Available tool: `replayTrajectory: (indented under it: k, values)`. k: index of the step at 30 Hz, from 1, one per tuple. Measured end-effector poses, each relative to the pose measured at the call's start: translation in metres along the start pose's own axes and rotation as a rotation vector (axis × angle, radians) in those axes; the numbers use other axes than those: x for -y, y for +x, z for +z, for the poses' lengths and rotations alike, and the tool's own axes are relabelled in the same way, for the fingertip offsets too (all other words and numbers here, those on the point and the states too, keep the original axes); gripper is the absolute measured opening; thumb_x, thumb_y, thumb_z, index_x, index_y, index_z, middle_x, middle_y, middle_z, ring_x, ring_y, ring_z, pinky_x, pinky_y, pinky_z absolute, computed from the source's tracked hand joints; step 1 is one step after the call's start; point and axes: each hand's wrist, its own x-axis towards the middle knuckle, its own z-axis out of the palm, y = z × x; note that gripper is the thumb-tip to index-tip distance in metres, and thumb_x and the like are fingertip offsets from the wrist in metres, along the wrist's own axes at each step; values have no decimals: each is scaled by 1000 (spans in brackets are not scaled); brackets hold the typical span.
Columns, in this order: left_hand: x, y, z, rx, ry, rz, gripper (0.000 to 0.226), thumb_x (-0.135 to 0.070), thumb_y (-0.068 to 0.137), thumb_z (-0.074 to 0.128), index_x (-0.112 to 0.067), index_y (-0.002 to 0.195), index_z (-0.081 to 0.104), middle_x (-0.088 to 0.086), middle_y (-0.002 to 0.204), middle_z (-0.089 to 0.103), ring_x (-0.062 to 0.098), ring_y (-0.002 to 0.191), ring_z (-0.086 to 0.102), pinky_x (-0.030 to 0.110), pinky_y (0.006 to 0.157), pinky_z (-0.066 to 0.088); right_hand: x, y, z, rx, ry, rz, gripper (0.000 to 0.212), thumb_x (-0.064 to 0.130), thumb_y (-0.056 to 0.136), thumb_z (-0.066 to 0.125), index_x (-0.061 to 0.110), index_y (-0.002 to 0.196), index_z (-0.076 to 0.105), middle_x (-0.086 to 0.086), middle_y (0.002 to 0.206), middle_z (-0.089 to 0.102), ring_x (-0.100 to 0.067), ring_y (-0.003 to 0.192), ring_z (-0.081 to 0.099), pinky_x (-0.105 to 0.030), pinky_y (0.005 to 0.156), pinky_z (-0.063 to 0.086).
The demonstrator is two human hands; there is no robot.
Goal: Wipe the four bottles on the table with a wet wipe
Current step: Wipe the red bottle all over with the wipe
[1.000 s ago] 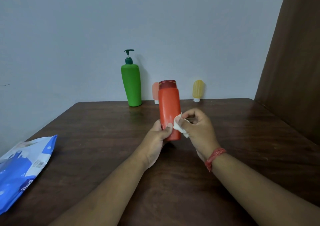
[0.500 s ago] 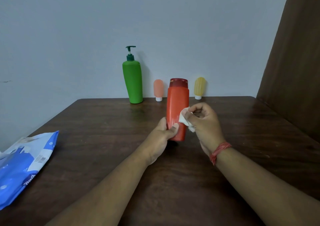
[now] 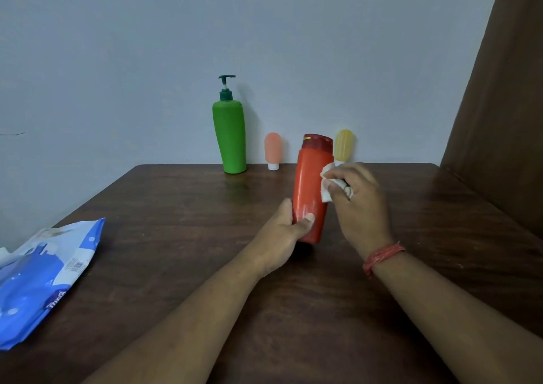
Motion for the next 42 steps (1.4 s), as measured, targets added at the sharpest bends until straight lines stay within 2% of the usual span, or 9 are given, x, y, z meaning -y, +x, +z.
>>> replayTrajectory:
  k: [3, 7, 13, 19, 24, 29, 34, 38, 42]
  values:
    - [2, 2, 0, -19, -162, -21, 27, -27, 104, 53, -27, 129, 44, 7, 128, 62, 26, 107, 69, 49, 97, 56, 2, -5, 2, 176, -142, -184, 28, 6, 93, 55, 13, 117, 69, -1, 122, 63, -15, 117, 51, -24, 101, 37]
    - [2, 4, -7, -85, -275, -3, 26, -17, 104, 54, -21, 128, 46, 20, 127, 59, 29, 97, 67, 44, 83, 59, 4, -11, 12, 475, -318, -514, 37, 8, 87, 62, 12, 124, 66, -1, 128, 61, -18, 122, 47, -28, 105, 37]
    - [1, 2, -3, 48, -85, -69, 38, -39, 94, 60, -27, 125, 43, 12, 116, 62, 37, 96, 66, 51, 89, 56, -22, 11, -5, 167, -335, -391, 31, -6, 87, 62, 8, 113, 70, -7, 114, 66, -29, 105, 59, -40, 95, 49]
    - [2, 1, -8, -3, -327, -36, 29, -16, 103, 54, -11, 129, 42, 16, 121, 57, 23, 90, 63, 33, 70, 53, -11, -2, 3, 332, -232, -474, 23, 2, 85, 66, 9, 106, 73, -4, 106, 69, -20, 102, 60, -28, 90, 46]
    - [-3, -4, -4, 82, -408, -23, 39, -27, 102, 52, -11, 134, 38, 17, 126, 56, 25, 90, 69, 34, 71, 57, -16, 2, -5, 197, -200, -328, 20, 4, 89, 68, 14, 105, 73, 4, 106, 69, -18, 99, 57, -20, 89, 42]
    - [-2, 0, -6, -58, -673, -51, 64, -54, 91, 45, -12, 139, 43, 14, 114, 62, 20, 82, 64, 33, 70, 56, -3, -8, 6, 301, -168, -361, 21, 12, 88, 68, 15, 109, 74, 2, 108, 70, -19, 101, 60, -41, 89, 50]
    - [2, 6, -19, -175, -831, -117, 69, -61, 99, 35, -9, 144, 46, 21, 129, 66, 30, 107, 68, 40, 78, 59, 13, -19, 12, 469, -148, -413, 25, 22, 92, 63, 21, 116, 70, 7, 116, 68, -14, 108, 60, -42, 91, 49]
    - [0, 4, -17, -151, -734, -130, 60, -54, 103, 33, -10, 141, 48, 19, 107, 69, 27, 81, 67, 36, 67, 57, 14, -15, 9, 413, -200, -488, 26, 11, 90, 58, 13, 113, 69, -1, 113, 67, -19, 103, 60, -33, 90, 51]
    - [-3, 3, -11, -108, -643, -146, 55, -52, 105, 32, -12, 139, 47, 16, 96, 66, 24, 67, 60, 34, 61, 53, 11, -11, 9, 250, -127, -362, 16, 10, 92, 57, 6, 97, 71, -5, 100, 67, -14, 95, 60, -21, 86, 48]
